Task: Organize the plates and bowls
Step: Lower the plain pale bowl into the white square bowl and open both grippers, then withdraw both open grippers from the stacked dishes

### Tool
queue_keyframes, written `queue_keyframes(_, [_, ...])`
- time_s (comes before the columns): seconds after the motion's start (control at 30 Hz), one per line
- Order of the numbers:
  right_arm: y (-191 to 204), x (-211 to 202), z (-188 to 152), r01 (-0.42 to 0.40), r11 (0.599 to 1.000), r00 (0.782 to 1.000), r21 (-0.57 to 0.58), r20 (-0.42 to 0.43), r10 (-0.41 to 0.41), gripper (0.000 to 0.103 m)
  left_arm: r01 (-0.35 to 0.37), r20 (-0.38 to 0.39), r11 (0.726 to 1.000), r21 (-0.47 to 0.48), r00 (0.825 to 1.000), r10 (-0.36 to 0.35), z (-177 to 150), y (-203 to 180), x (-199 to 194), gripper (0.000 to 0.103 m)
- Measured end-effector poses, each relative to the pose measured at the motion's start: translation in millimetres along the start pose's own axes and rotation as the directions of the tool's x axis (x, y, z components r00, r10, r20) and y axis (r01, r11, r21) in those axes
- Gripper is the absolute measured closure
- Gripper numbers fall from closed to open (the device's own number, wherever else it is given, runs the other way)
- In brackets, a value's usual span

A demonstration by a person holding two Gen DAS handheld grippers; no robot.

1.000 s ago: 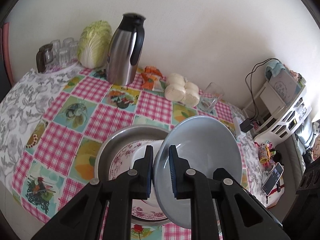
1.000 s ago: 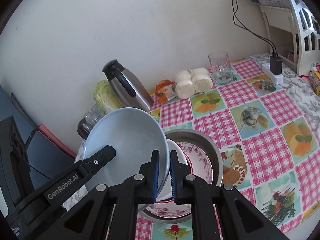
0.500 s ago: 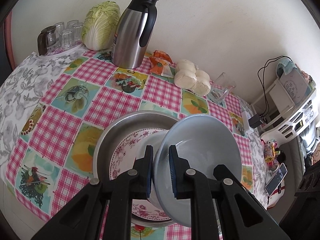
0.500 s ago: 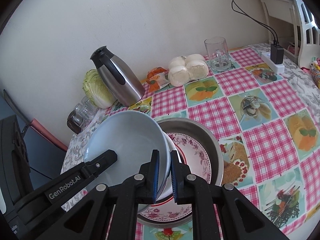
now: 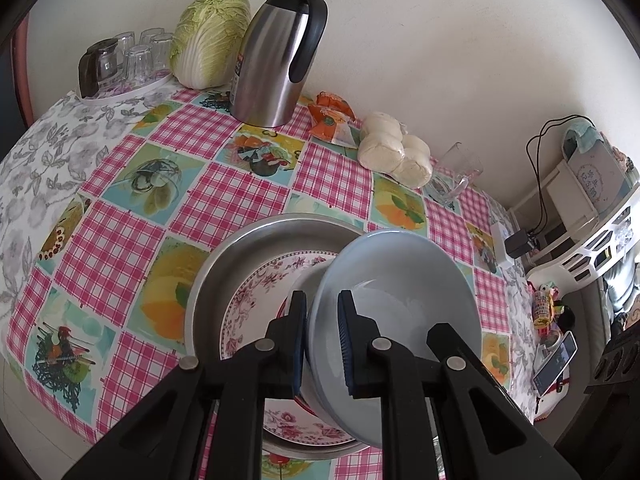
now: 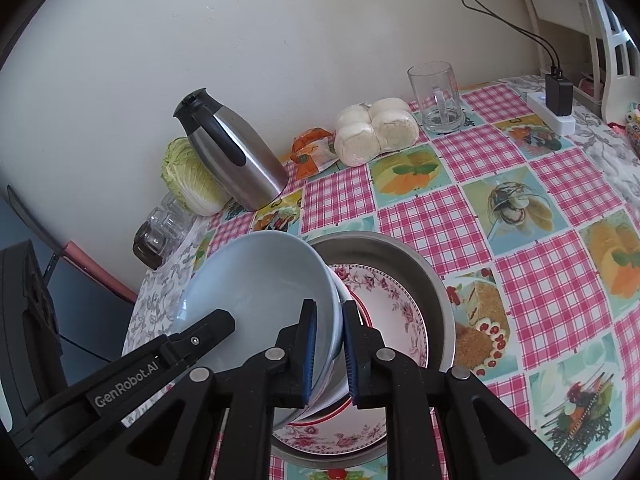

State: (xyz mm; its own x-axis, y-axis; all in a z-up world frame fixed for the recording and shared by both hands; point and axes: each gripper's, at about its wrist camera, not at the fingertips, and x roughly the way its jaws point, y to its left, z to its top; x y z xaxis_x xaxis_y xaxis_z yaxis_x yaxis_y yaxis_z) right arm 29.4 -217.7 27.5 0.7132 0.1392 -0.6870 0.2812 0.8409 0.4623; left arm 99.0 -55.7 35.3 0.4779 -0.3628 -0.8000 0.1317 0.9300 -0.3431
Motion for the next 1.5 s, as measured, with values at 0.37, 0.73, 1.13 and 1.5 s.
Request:
queue_keyframes(0.37, [2.0, 1.7, -0.3, -0.014, 1.0, 1.0, -0.016, 0.01, 0.015, 0.079, 0.02, 0.006, 1.0, -0.025, 1.0, -0.02, 1.3, 3.6, -1.1, 0.087])
queue_keyframes(0.73, [4.4, -11.5, 5.3, 0.001, 0.998, 0.998, -0.057, 0.07, 0.003, 0.073, -0.013, 0.063, 0.999, -0.03, 0.998, 0.015, 5.5, 8.9, -16.7, 0.085])
queue_keyframes(1.13, [-1.6, -17.3, 5.4, 0.078, 0.993, 0.995, -0.086, 0.063, -0.073, 0.027, -0.101, 0.098, 0.992, -0.075, 0.989, 0.108, 9.2, 25.2, -32.5, 0.024])
queue_keyframes(1.5, [-4.2, -17.2, -1.8, 0.111, 0.984, 0.992, -0.143, 0.077, -0.101, 0.0, -0.219, 0.138, 0.972, -0.08, 0.964, 0.228, 9.5, 40.7, -37.7, 0.003])
